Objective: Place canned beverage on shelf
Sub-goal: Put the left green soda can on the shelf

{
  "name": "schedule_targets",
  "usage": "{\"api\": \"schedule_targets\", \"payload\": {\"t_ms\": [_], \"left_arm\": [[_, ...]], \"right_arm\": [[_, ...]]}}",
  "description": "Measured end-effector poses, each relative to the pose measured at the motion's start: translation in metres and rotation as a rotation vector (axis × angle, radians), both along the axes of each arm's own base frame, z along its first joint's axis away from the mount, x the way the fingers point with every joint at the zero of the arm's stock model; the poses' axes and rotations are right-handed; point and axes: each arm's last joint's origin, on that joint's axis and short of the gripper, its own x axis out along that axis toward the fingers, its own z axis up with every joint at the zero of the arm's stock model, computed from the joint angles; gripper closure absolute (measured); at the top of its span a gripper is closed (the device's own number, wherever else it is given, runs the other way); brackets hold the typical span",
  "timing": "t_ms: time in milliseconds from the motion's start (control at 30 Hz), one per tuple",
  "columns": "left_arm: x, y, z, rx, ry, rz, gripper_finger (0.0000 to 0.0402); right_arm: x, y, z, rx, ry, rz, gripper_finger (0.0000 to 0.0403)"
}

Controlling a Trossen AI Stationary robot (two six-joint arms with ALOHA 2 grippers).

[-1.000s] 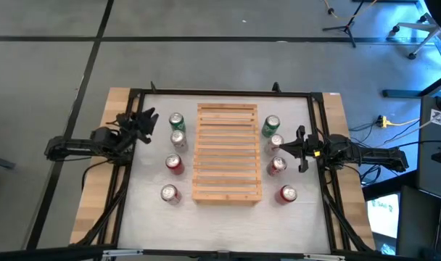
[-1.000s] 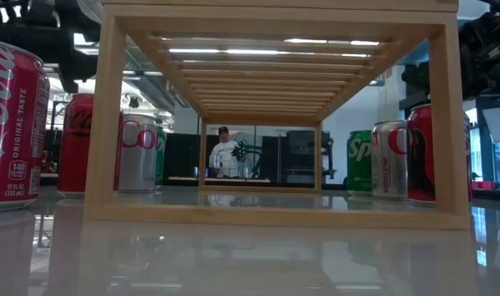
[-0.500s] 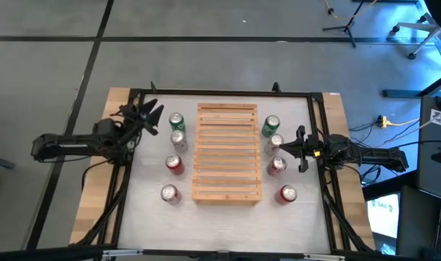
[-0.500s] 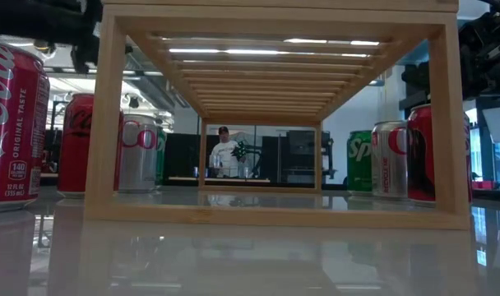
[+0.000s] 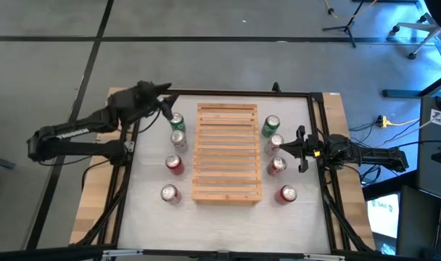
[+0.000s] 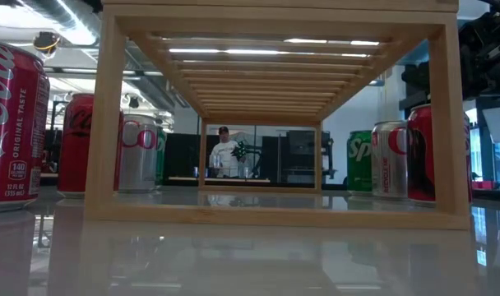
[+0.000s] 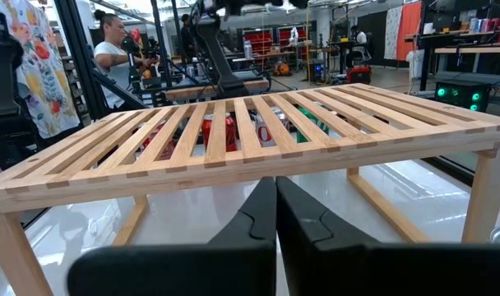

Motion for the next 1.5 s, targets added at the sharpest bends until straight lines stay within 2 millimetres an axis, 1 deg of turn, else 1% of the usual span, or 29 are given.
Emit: {"api": "schedule_targets", "payload": {"t_ms": [133, 300, 433, 600, 767, 933, 1000, 1267, 1333, 1500], "left_arm": [[0.01, 0.017, 0.012, -0.077, 0.119, -0.045, 0.0147], [0.015, 0.037, 0.014, -0.222, 0.274, -0.103, 0.0147], [0.017, 0.051, 0.008, -0.338, 0.369, -0.113, 0.0147], [0.013, 0.064, -0.006, -0.47, 0.442, -0.123, 0.0147], [0.007, 0.071, -0.019, -0.603, 0.501, -0.138, 0.0147], [0.001, 0.074, -0.028, -0.692, 0.557, -0.119, 0.0147], [-0.002, 0.075, -0.028, -0.69, 0.577, -0.088, 0.0147], [-0.006, 0.08, -0.028, -0.588, 0.661, 0.091, 0.0147], [-0.007, 0.08, -0.028, -0.582, 0.664, 0.116, 0.0147], [-0.006, 0.08, -0.027, -0.579, 0.656, 0.112, 0.0147]], "right_arm": [[0.0, 0.0, 0.0, 0.0, 0.0, 0.0, 0.0403], [0.0, 0.0, 0.0, 0.0, 0.001, 0.001, 0.0403], [0.0, 0.0, 0.0, 0.0, 0.001, 0.001, 0.0403], [0.0, 0.0, 0.0, 0.0, 0.002, 0.001, 0.0403], [0.0, 0.0, 0.0, 0.0, 0.002, 0.001, 0.0403], [0.0, 0.0, 0.0, 0.0, 0.003, 0.001, 0.0403], [0.0, 0.0, 0.0, 0.0, 0.002, 0.001, 0.0403], [0.0, 0.0, 0.0, 0.0, 0.003, 0.001, 0.0403], [0.0, 0.0, 0.0, 0.0, 0.003, 0.001, 0.0403], [0.0, 0.0, 0.0, 0.0, 0.003, 0.001, 0.0403]]}}
